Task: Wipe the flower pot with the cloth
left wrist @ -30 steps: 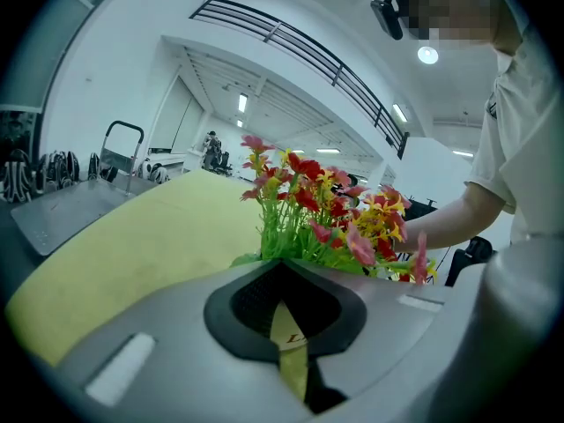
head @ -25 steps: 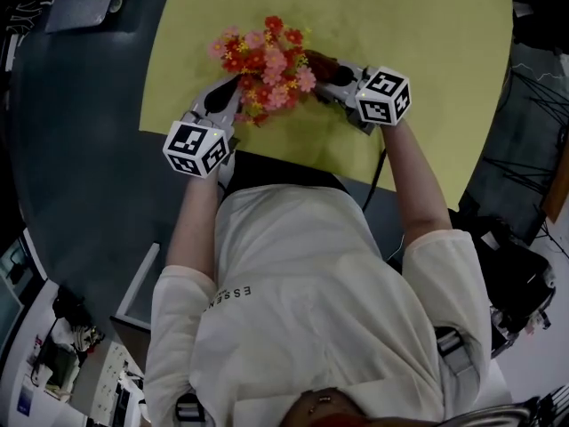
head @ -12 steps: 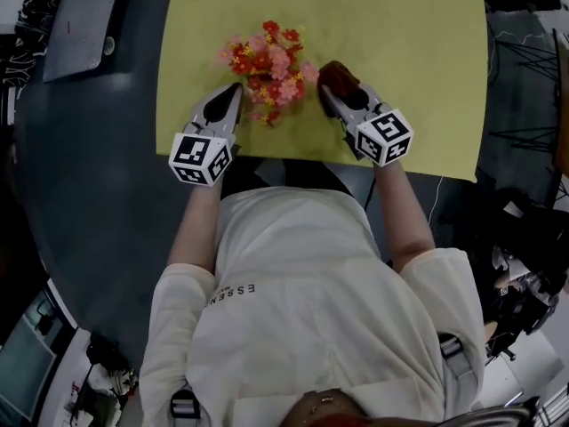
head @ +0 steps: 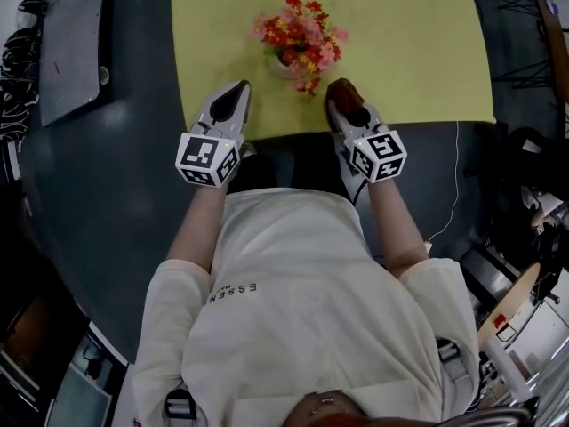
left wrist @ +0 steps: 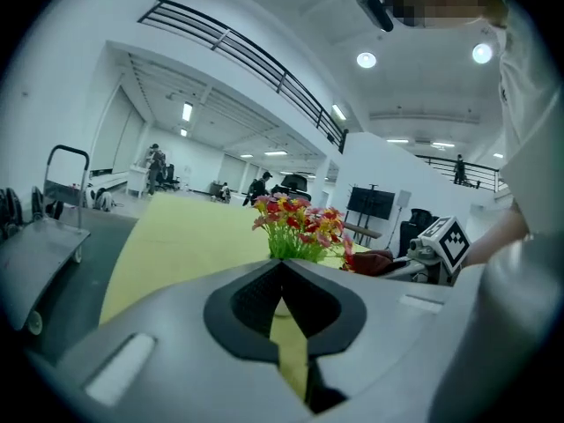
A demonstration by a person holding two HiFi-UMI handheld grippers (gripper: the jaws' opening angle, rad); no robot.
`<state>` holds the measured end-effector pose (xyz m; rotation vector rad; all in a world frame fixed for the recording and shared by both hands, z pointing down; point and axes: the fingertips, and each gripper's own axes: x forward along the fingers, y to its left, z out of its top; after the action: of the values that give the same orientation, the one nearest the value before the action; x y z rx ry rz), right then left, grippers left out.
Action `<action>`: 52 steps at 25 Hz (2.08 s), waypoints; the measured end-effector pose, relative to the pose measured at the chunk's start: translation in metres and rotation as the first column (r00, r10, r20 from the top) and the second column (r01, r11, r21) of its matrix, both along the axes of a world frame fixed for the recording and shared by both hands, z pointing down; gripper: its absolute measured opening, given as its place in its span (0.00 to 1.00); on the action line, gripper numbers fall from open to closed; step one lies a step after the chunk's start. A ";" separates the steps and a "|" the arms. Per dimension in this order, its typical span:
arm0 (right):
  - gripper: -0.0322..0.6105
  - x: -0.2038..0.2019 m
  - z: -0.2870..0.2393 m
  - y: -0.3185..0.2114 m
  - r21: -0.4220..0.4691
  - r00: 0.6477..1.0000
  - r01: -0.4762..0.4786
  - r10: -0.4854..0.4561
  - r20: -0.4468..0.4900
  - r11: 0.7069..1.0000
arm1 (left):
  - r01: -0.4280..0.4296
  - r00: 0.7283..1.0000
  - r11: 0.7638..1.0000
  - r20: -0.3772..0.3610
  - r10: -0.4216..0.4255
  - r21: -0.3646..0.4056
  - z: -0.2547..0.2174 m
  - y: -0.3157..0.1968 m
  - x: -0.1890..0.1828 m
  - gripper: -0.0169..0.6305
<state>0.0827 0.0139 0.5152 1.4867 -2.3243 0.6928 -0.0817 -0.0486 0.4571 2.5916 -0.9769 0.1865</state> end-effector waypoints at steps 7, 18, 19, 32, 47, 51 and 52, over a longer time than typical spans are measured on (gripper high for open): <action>0.14 -0.072 0.003 0.036 -0.002 1.000 -0.012 0.012 -0.009 1.000 | -0.128 0.992 0.992 0.003 0.128 -0.005 0.004 0.032 -0.037 0.05; 0.14 -0.176 0.005 -0.026 0.026 0.990 0.106 -0.103 -0.094 0.994 | -0.076 0.997 0.997 -0.015 0.076 -0.018 0.011 0.022 -0.093 0.05; 0.14 -0.179 0.005 -0.037 0.033 0.989 0.098 -0.094 -0.115 0.995 | -0.070 0.997 0.997 -0.014 0.070 -0.013 0.011 0.019 -0.096 0.05; 0.14 -0.161 0.024 -0.133 0.084 0.924 -0.311 0.322 -0.204 0.947 | -0.027 0.999 1.000 -0.035 0.027 -0.003 0.022 -0.004 -0.118 0.05; 0.14 -0.125 0.029 -0.111 -0.157 0.803 -0.573 0.589 0.088 0.804 | -0.095 0.993 0.994 -0.071 0.092 -0.050 0.025 0.000 -0.111 0.05; 0.14 -0.117 0.029 -0.094 -0.159 0.820 -0.557 0.570 0.049 0.815 | -0.122 0.990 0.992 -0.075 0.119 -0.039 0.017 -0.001 -0.100 0.05; 0.14 -0.114 0.029 -0.089 -0.159 0.822 -0.555 0.567 0.043 0.816 | -0.129 0.989 0.991 -0.075 0.126 -0.036 0.016 -0.001 -0.097 0.05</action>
<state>-0.0317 -0.0752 0.5443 2.1336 -1.8247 1.0599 -0.1787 -0.0492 0.4736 2.6053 -0.7746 0.1420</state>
